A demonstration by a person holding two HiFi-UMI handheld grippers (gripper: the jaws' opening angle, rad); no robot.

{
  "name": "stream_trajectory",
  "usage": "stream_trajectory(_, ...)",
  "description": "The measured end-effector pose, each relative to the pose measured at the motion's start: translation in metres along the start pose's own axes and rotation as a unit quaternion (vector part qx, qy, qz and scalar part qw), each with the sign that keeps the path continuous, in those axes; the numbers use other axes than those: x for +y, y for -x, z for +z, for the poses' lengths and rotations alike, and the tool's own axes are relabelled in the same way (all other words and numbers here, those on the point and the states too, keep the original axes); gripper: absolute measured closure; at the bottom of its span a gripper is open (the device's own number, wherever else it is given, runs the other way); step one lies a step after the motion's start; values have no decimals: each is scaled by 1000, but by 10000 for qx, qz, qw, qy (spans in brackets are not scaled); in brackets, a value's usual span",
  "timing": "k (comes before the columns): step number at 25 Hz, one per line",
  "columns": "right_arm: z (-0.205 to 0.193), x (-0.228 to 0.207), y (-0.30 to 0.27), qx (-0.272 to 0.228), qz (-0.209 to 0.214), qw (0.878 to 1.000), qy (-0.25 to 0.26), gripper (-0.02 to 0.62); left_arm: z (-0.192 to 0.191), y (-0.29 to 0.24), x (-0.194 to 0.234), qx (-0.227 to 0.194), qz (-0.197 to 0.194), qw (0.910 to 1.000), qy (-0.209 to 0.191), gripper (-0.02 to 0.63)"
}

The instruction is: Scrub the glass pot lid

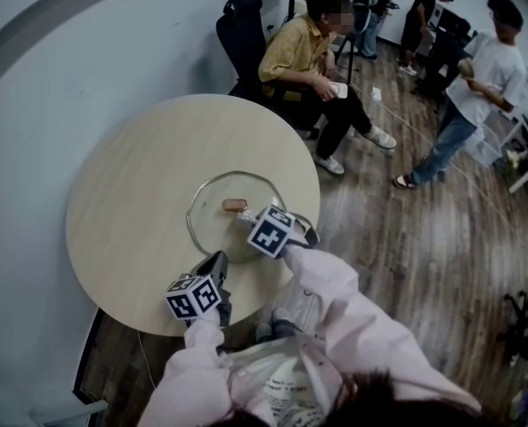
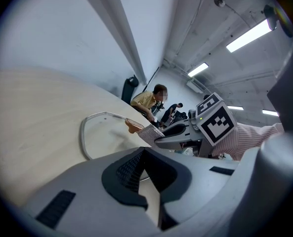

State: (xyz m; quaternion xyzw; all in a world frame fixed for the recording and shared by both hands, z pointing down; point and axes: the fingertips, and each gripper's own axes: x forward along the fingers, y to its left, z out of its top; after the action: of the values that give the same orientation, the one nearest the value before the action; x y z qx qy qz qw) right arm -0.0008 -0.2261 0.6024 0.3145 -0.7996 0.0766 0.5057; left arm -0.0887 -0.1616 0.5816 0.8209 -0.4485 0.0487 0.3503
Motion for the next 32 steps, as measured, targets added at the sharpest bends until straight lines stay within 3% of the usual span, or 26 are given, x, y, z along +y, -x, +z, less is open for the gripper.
stream_trajectory(12,7,14,0,115,28,9991,-407,508,10,1,4,-161,172,9997,11,607)
stream_trajectory(32,27,48,0,2,208,9994,-275,508,0,17,9,-256,333,9990,132,607)
